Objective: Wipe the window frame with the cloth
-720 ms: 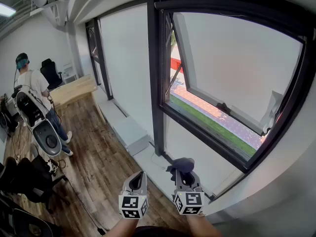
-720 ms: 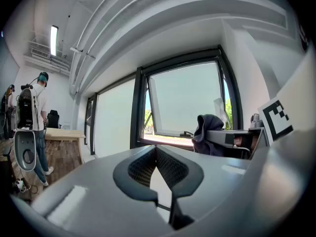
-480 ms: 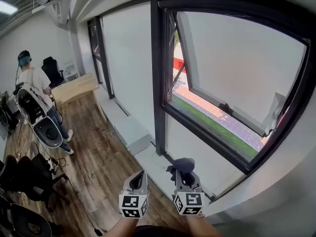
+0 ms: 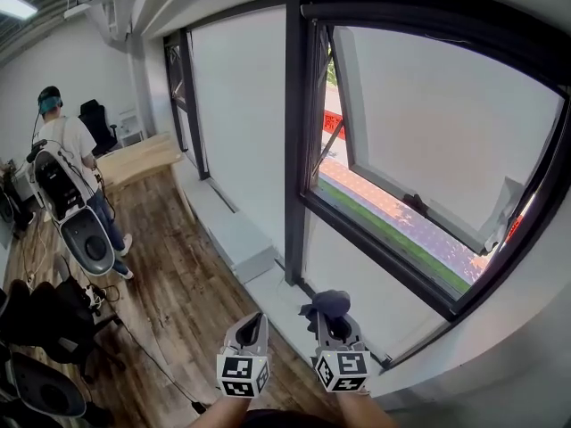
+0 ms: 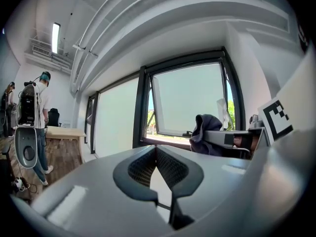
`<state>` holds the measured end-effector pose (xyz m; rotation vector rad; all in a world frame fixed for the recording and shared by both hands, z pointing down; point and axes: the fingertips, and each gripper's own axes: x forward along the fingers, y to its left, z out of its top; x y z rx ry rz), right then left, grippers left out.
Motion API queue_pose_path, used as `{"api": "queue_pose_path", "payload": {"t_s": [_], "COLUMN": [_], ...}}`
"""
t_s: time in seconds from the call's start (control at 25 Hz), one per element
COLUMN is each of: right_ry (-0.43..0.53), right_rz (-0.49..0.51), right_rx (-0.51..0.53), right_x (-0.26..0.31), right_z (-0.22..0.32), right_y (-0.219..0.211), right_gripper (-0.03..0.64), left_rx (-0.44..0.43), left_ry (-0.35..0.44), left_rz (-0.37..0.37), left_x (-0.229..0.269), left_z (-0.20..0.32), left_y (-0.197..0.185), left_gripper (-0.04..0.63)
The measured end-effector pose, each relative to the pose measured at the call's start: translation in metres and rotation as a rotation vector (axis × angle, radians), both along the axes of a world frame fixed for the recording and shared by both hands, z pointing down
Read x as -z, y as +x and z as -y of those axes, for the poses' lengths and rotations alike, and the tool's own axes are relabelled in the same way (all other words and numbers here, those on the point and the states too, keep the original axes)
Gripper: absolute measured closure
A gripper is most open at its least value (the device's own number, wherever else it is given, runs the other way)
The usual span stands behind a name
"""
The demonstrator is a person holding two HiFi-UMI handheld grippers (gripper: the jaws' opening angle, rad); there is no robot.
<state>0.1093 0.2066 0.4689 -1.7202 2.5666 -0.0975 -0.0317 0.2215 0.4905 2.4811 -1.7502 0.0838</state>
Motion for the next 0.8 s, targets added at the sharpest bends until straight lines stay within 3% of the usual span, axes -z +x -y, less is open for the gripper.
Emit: {"api": "queue_pose_path", "payload": {"t_s": [0.8], "right_ry": [-0.019], "right_rz": [-0.044], "right_rx": [-0.075], "right_x": [-0.018], "right_z": [-0.011], "right_y": [-0.056], "right_gripper": [0.548], "left_rx": [-0.044], "left_ry": [-0.026], "left_rz": [-0.040], "left_x": [-0.025], "left_z": [-0.012], "left_y": [-0.067], "left_gripper": [0.589]}}
